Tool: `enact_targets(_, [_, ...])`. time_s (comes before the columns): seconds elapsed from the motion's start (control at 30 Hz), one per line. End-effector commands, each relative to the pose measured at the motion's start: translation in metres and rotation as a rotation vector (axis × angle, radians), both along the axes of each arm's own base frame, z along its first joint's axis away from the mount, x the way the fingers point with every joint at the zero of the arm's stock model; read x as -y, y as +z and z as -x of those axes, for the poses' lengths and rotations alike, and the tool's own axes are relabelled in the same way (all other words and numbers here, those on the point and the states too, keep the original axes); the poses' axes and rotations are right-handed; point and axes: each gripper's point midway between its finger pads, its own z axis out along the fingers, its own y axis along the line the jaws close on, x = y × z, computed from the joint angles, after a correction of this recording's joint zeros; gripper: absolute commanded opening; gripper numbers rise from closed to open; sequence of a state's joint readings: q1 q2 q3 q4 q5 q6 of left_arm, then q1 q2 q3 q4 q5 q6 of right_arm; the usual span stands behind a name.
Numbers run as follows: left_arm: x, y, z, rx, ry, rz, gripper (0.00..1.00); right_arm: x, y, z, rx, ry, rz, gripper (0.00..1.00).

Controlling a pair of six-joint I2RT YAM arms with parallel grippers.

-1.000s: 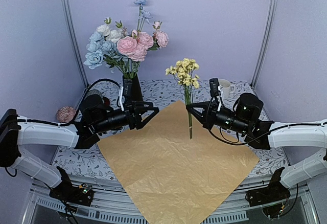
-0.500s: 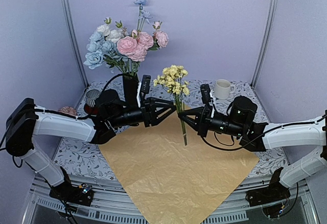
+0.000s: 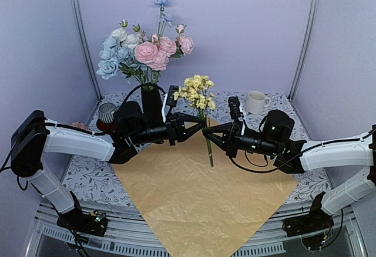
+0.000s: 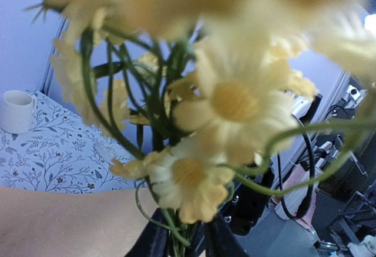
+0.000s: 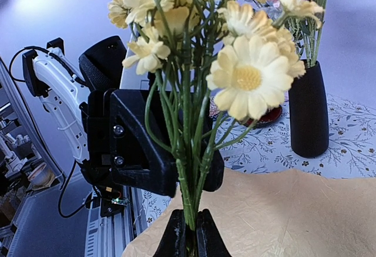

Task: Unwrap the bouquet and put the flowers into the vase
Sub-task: Pass from the right arm to the left

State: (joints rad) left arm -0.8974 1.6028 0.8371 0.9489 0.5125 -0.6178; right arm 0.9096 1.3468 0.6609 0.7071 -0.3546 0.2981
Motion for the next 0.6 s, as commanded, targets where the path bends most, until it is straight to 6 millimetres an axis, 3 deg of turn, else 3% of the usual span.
enact_targets(0.0, [0.007, 0.006, 0.010, 0.020, -0.041, 0.016, 0.13, -0.006, 0.015, 0.003, 0.032, 0.026, -0.039, 0.08])
enact_targets(0.07, [0.007, 0.006, 0.010, 0.025, -0.041, 0.014, 0.01, -0.006, 0.014, 0.002, 0.032, 0.024, -0.037, 0.16])
enact_targets(0.1, [0.006, 0.006, 0.010, 0.029, -0.039, 0.012, 0.00, -0.006, 0.013, 0.002, 0.032, 0.020, -0.034, 0.20])
enact_targets(0.3, [-0.007, 0.006, 0.002, 0.057, 0.032, -0.007, 0.00, 0.007, 0.005, -0.010, 0.029, -0.090, -0.021, 0.34])
enact_targets(0.4, [-0.018, 0.005, -0.005, 0.070, 0.082, -0.028, 0.00, 0.023, 0.000, -0.022, 0.023, -0.198, -0.012, 0.47])
enact_targets(0.57, [-0.049, -0.004, -0.028, 0.075, 0.197, -0.084, 0.00, 0.050, 0.001, -0.031, 0.066, -0.331, 0.001, 0.57])
